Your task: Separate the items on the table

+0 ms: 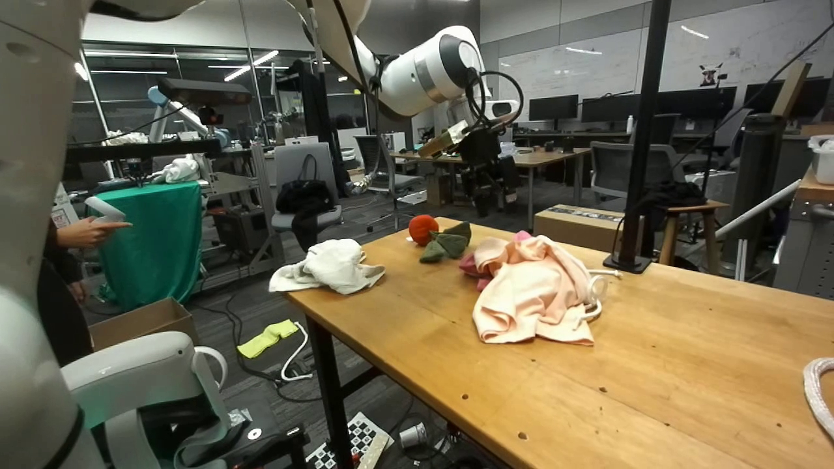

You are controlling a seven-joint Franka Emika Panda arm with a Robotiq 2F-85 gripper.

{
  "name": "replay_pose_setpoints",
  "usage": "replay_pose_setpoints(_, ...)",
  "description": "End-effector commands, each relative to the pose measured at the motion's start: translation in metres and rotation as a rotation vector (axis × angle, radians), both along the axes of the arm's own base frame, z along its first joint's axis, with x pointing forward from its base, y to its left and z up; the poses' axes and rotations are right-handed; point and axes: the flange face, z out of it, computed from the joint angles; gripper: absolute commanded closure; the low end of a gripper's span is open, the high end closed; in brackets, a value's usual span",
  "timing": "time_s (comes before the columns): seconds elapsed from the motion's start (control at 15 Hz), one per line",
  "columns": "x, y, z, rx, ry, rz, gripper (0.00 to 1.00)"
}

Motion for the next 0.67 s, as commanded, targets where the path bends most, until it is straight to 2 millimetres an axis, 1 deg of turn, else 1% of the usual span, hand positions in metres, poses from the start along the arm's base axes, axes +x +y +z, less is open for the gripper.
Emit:
replay_pose_setpoints(0.0,-0.021,-0.021,-0.006,0.021,0.089,0.099,0.0)
replay_pose_setpoints(0.33,-0.017,-0.044,-0.033,0.022,0.127,0.172,0.0)
replay_pose_setpoints(0.6,-0.009,-0.058,-0.043,0.038,0.115,0.221,0.0)
